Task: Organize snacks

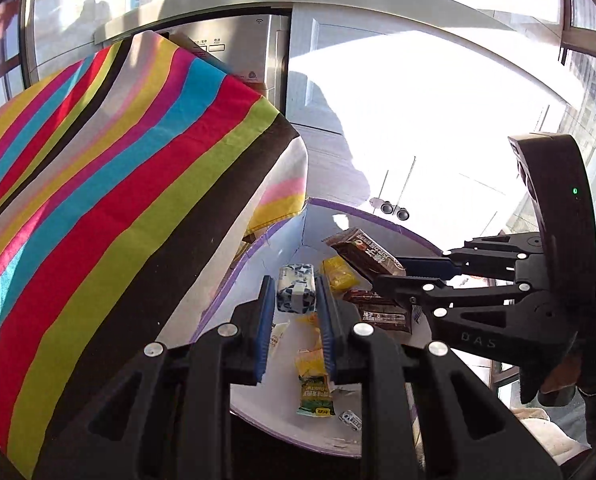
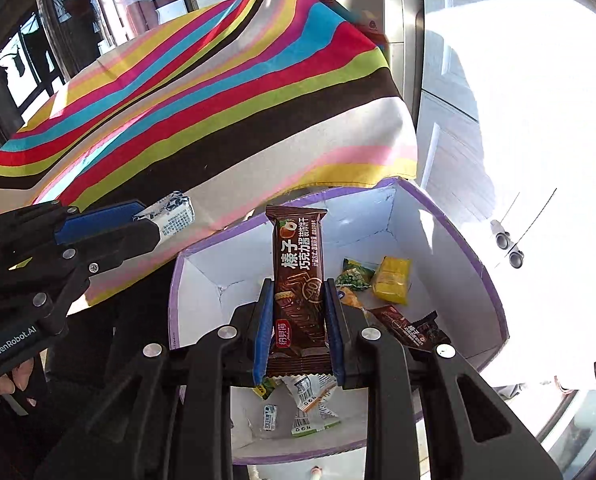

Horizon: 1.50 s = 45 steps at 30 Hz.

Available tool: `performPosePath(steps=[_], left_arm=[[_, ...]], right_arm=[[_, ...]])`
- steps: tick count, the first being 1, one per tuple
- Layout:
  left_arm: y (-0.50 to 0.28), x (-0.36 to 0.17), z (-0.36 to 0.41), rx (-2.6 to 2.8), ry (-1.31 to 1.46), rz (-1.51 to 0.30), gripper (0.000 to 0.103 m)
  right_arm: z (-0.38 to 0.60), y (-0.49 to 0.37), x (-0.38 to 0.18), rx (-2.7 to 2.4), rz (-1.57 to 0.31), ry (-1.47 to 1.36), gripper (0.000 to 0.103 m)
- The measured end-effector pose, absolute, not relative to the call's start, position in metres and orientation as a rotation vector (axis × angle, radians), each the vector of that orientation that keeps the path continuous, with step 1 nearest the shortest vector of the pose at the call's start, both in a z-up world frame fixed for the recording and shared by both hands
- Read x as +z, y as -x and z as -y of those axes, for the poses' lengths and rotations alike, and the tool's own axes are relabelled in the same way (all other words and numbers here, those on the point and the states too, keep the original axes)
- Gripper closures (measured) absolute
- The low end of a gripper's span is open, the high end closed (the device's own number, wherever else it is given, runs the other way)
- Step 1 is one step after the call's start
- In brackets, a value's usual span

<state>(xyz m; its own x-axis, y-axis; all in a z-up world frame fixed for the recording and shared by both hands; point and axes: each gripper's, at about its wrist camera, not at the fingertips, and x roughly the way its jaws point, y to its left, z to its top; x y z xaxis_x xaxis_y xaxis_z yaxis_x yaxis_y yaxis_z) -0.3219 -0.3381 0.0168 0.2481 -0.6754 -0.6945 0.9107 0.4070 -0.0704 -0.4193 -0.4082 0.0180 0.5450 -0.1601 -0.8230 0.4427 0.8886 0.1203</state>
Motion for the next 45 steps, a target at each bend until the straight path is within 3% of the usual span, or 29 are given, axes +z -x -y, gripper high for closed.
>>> performPosePath(steps=[1,2,3,4,5,7,11,14,18,26,32,45], left_arm=[[0.326,0.021,0.339,-1.132,-0.375,-0.697,0.068],[0.330,0.027,0.338,-1.143,-0.363,-0.667,0.040],[0.332,0.035,0.337,-1.148,-0.349,-0.632,0.026],[0.335,0.044,0.334,-1.146,-0.336,-0.589,0.012],[0.339,0.053,0.331,-1.147,-0.329,-0.549,0.009],[0.343,0.075,0.324,-1.146,-0.316,-0.479,0.002],[0.349,0.119,0.303,-1.083,-0.239,-0.344,0.002],[0.342,0.123,0.306,-0.997,-0.246,-0.382,0.002],[0.322,0.082,0.332,-1.033,-0.322,-0.585,0.002],[0.303,-0.040,0.370,-0.980,-0.485,-0.926,0.002],[0.305,-0.068,0.368,-0.982,-0.516,-0.985,0.002],[0.310,-0.075,0.365,-0.978,-0.539,-1.006,0.002]], right_arm=[[0.409,0.422,0.018,-0.382,-0.932,-0.328,0.070],[0.411,0.425,0.018,-0.393,-0.932,-0.325,0.060],[0.412,0.428,0.019,-0.401,-0.923,-0.323,0.049],[0.412,0.432,0.022,-0.413,-0.904,-0.316,0.025],[0.413,0.436,0.025,-0.421,-0.882,-0.302,0.019],[0.414,0.443,0.032,-0.434,-0.858,-0.280,0.019],[0.425,0.462,0.054,-0.483,-0.725,-0.310,0.017],[0.442,0.475,0.059,-0.524,-0.639,-0.422,0.017],[0.469,0.470,0.033,-0.567,-0.743,-0.622,0.017],[0.451,0.454,-0.021,-0.699,-0.986,-0.500,0.017],[0.448,0.446,-0.034,-0.675,-1.011,-0.513,0.017],[0.442,0.438,-0.039,-0.639,-1.010,-0.540,0.017]])
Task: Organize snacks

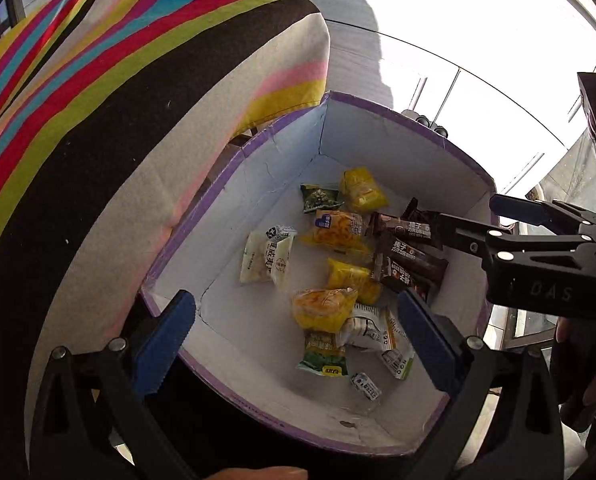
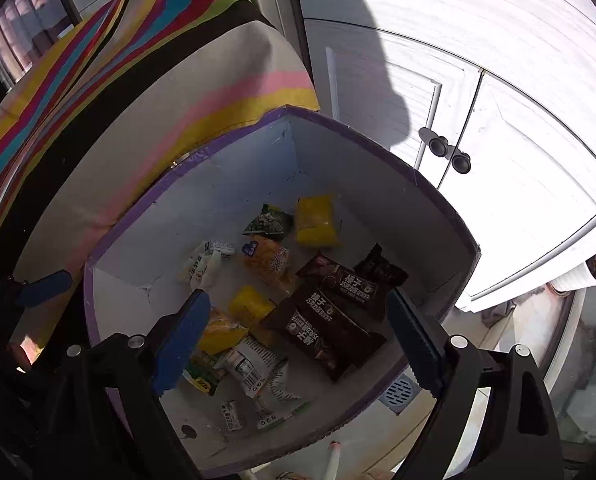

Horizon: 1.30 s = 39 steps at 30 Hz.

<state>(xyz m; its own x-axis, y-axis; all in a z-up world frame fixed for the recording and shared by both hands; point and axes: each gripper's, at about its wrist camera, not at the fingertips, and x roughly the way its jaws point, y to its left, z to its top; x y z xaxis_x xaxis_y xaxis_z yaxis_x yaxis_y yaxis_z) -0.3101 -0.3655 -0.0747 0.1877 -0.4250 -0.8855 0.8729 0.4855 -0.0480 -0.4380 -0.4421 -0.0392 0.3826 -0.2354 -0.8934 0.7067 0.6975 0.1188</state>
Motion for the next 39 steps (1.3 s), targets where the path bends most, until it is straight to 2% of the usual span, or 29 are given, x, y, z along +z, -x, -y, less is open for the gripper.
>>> performPosePath(steps=[39], left_arm=[[0.307,-0.081,0.363,-0.977,-0.543,-1.034,0.002]], right_arm=[[0.441,0.433,-0.051,-0.611,-1.022,-0.597,0.017]])
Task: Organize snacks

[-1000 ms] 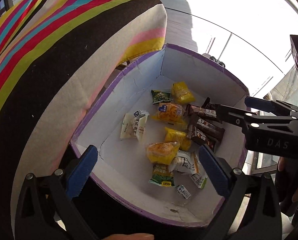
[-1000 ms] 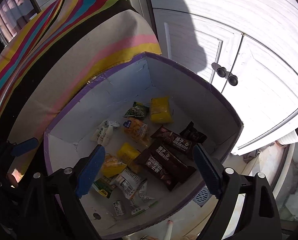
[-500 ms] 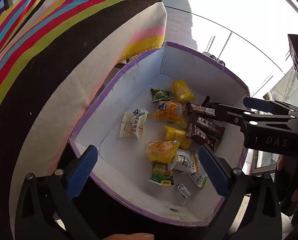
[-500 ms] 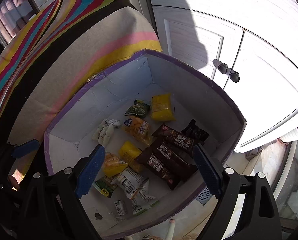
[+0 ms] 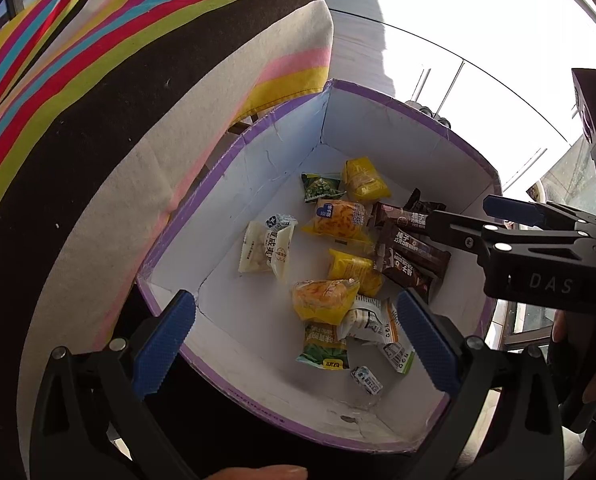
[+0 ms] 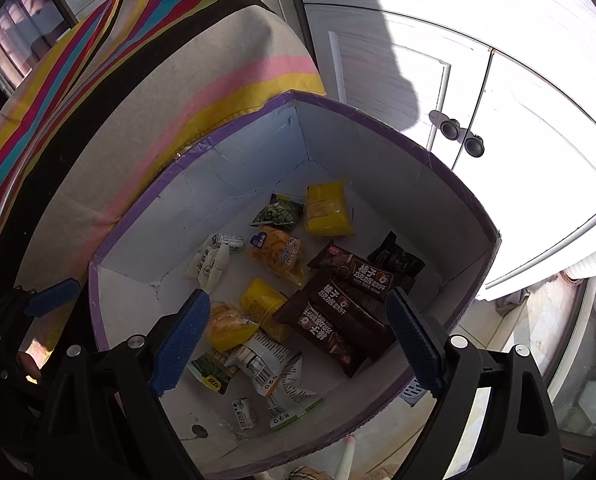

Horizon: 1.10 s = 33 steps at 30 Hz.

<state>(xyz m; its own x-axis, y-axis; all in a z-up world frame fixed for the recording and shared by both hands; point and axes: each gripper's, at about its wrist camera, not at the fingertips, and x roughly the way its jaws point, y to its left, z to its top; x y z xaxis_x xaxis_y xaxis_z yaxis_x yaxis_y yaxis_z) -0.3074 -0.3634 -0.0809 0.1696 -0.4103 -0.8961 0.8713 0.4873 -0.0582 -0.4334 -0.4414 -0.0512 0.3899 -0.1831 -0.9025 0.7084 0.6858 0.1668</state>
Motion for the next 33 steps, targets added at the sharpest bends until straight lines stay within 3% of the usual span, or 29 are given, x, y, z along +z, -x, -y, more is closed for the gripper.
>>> performPosePath(steps=[33], left_arm=[[0.3062,-0.0763,0.3622,-0.959,-0.528,-1.012,0.002]], right_arm=[[0.4417,0.4328,-0.0525,-0.609,-1.027,-0.600,0.017]])
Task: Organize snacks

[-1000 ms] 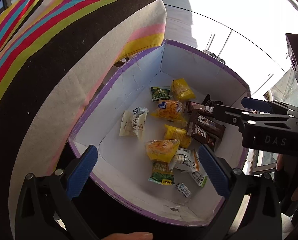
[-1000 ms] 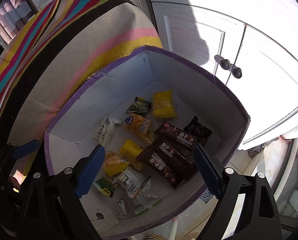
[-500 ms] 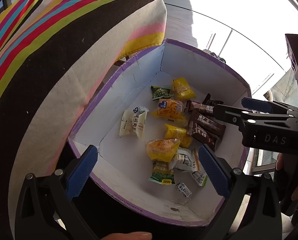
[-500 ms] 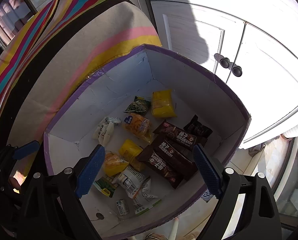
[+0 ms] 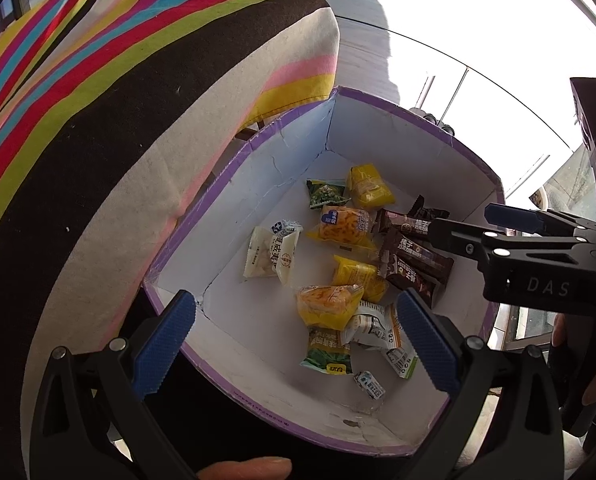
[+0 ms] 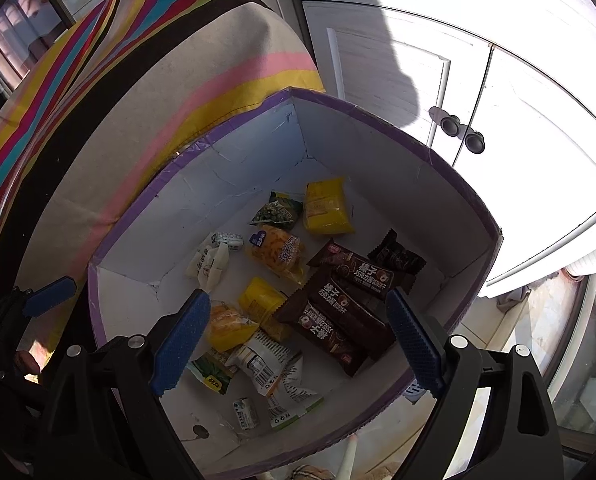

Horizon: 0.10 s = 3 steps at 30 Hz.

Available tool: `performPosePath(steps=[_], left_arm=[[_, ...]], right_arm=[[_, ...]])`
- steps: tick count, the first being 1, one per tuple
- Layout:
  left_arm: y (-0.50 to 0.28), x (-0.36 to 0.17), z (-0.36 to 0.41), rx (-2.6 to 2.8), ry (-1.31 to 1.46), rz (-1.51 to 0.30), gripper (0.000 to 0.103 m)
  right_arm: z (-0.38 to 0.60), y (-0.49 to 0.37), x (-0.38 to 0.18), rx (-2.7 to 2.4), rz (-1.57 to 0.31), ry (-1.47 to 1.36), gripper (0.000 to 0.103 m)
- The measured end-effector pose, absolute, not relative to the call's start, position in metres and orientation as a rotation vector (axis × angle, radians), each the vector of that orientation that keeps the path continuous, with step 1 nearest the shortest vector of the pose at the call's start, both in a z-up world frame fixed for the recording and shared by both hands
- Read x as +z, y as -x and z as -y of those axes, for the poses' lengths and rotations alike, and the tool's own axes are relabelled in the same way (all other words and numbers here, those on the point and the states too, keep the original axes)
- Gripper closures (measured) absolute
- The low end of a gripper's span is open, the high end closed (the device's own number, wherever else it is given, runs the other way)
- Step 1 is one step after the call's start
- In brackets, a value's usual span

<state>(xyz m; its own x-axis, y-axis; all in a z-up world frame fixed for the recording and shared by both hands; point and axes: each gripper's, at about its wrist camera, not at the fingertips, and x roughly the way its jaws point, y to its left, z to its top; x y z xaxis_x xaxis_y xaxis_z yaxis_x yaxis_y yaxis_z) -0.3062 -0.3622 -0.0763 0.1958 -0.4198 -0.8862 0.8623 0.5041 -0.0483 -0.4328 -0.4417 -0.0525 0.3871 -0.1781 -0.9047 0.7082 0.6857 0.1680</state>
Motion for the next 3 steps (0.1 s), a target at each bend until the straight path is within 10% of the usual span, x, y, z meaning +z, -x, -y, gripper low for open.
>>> performPosePath(steps=[3], left_arm=[[0.3066,-0.0726,0.3612,-0.961,-0.518,-1.001,0.002]], right_arm=[[0.4393,0.4304,-0.0492,-0.607,-1.028,-0.588,0.017]])
